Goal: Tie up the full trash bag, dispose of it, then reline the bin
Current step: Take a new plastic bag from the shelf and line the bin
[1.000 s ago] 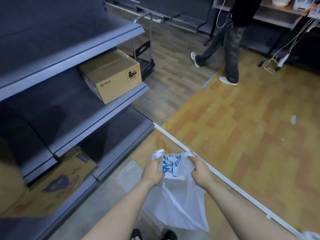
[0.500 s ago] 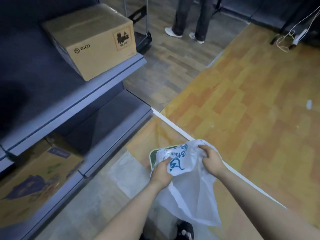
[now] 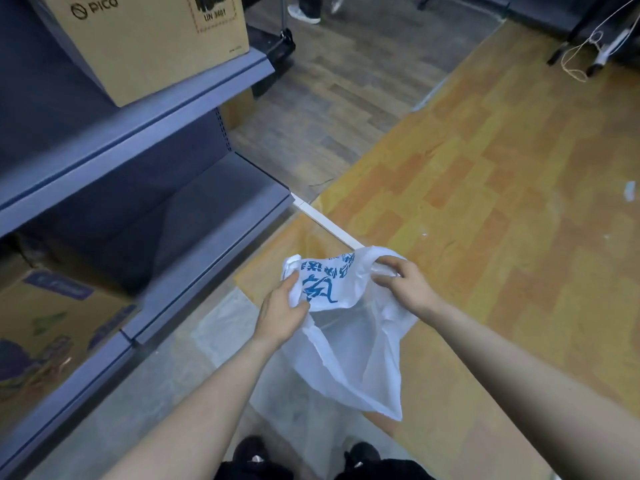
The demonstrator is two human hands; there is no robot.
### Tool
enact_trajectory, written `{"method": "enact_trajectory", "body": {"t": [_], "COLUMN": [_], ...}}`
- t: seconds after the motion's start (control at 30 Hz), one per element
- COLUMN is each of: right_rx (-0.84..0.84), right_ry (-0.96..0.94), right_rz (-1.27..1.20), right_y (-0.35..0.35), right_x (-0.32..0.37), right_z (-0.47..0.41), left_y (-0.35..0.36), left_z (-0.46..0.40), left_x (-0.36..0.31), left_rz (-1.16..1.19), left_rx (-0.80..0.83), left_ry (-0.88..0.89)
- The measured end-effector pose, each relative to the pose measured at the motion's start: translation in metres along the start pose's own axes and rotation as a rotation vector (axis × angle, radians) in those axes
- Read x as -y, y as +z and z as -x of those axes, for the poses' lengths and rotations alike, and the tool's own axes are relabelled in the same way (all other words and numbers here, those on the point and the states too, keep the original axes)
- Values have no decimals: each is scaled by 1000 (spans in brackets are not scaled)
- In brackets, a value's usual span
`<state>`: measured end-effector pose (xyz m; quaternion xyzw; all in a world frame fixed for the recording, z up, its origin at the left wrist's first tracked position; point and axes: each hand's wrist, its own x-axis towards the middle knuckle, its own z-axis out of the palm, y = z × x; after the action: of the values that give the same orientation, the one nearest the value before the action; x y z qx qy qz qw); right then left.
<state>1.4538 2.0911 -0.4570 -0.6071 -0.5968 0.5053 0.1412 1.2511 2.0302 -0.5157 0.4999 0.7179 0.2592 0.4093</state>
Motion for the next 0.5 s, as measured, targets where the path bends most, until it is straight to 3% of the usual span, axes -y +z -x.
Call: {"method": "enact_trajectory", "body": {"t": [0.17,0.3,0.4,0.5], "right_rx": [-76,-209,-254,-163], "right_ry": [-295,-465,-564,-669], "right_rz": [435,617,580,375], "right_y": [13,44,67,78], "right_x": [-44,-76,-103,-124], "right_z": [-36,-78,-104,-113], "left_y": [30,58,74,82], "left_z": [-38,-89,-118,-129], "left_x": [64,99,124,145], "left_rz": [-423,-604,-664,-675], "left_rx": [-225,-469,-558,-583], "left_ry": [615,946,1078,1137]}}
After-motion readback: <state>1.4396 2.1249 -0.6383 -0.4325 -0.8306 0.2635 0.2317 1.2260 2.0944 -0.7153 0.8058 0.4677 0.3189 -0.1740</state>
